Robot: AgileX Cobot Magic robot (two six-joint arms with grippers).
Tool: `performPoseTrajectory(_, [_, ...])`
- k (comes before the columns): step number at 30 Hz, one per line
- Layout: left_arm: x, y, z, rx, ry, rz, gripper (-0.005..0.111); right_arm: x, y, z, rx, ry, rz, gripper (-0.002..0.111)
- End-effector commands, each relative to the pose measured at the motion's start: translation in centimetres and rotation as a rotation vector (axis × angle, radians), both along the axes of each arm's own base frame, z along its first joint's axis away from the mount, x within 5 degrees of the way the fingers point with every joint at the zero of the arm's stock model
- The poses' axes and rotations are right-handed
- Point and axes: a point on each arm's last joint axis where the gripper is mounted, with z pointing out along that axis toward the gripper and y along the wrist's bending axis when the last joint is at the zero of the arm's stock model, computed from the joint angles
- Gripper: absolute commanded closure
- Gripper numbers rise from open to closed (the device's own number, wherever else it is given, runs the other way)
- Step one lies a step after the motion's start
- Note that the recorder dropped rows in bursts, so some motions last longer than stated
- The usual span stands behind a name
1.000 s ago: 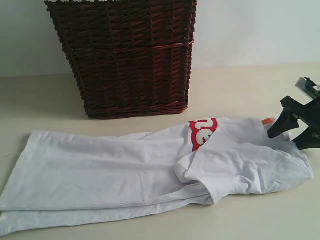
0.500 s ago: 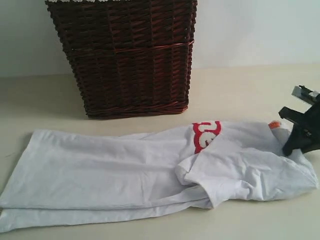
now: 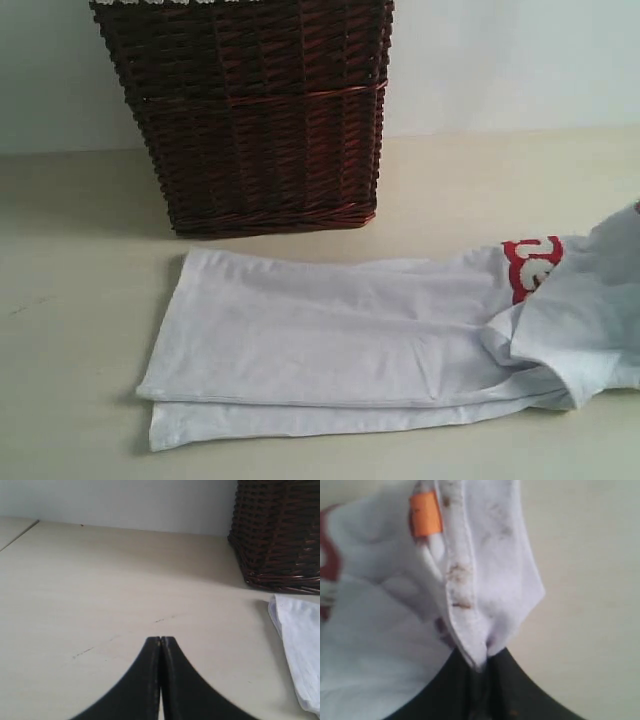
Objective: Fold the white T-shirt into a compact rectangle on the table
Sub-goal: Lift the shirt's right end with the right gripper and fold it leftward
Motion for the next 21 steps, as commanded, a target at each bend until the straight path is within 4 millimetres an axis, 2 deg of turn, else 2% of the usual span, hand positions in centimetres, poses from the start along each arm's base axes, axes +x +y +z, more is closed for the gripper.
performPoseTrajectory(1, [0.0,0.0,0.1,-0.018,-0.015,0.001,0.106,0.3,5.8,3.7,0.218,-0.136,0.161,0.108])
performPoseTrajectory(6, [0.0,0.0,0.1,-0.018,-0.015,0.001,0.106,-0.7,13.6,6.7,0.248,-0.196,0.364,0.108])
performPoseTrajectory(11, [0.0,0.0,0.1,-0.018,-0.015,0.001,0.106,-2.3,22.1,7.0,0.311,-0.187,0.51,0.108])
performPoseTrajectory(14, [0.0,0.0,0.1,-0.018,-0.015,0.001,0.106,-3.3,27.3,6.0,0.323,-0.201,0.592,0.108])
performPoseTrajectory(15, [0.0,0.0,0.1,-0.018,-0.015,0.001,0.106,-4.2,30.6,5.2,0.331,-0.224,0.639,0.108])
performPoseTrajectory(16, [0.0,0.0,0.1,-0.018,-0.015,0.001,0.106,-4.5,32.2,4.7,0.333,-0.241,0.646,0.108])
performPoseTrajectory(17, [0.0,0.0,0.1,-0.018,-0.015,0.001,0.106,-5.0,34.7,3.7,0.342,-0.283,0.648,0.108])
performPoseTrajectory(18, [0.0,0.0,0.1,-0.018,-0.015,0.001,0.106,-5.2,36.1,3.2,0.355,-0.303,0.654,0.108])
performPoseTrajectory(19, [0.0,0.0,0.1,-0.018,-0.015,0.001,0.106,-5.4,38.3,2.2,0.364,-0.318,0.673,0.108])
performPoseTrajectory(20, [0.0,0.0,0.1,-0.018,-0.015,0.001,0.106,-5.5,39.3,1.7,0.367,-0.317,0.681,0.108])
performPoseTrajectory(21, [0.0,0.0,0.1,-0.018,-0.015,0.001,0.106,-5.5,41.4,0.4,0.374,-0.32,0.676,0.108])
